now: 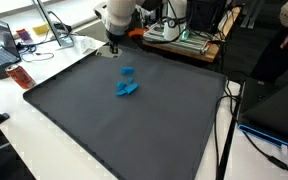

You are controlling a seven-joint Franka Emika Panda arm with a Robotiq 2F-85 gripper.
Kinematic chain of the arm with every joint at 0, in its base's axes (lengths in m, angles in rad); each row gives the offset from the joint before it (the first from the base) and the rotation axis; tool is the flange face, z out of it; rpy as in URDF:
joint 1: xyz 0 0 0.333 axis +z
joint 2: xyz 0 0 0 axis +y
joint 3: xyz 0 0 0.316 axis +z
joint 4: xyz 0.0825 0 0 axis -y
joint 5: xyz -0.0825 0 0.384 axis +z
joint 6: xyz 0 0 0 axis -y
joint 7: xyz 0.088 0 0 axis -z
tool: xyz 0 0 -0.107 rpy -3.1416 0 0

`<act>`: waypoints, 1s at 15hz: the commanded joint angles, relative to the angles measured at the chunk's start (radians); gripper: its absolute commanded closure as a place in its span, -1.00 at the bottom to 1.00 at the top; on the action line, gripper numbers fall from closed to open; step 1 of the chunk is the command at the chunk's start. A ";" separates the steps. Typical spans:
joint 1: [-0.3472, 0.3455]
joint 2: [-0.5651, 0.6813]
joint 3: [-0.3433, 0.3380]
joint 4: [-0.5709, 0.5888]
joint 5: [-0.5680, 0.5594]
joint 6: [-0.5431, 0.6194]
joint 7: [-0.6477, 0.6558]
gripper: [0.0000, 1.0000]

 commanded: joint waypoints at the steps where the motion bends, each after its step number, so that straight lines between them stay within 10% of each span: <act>1: -0.008 0.045 0.020 0.022 0.003 -0.042 0.042 0.98; 15: -0.003 0.350 0.030 0.423 0.229 -0.421 0.063 0.98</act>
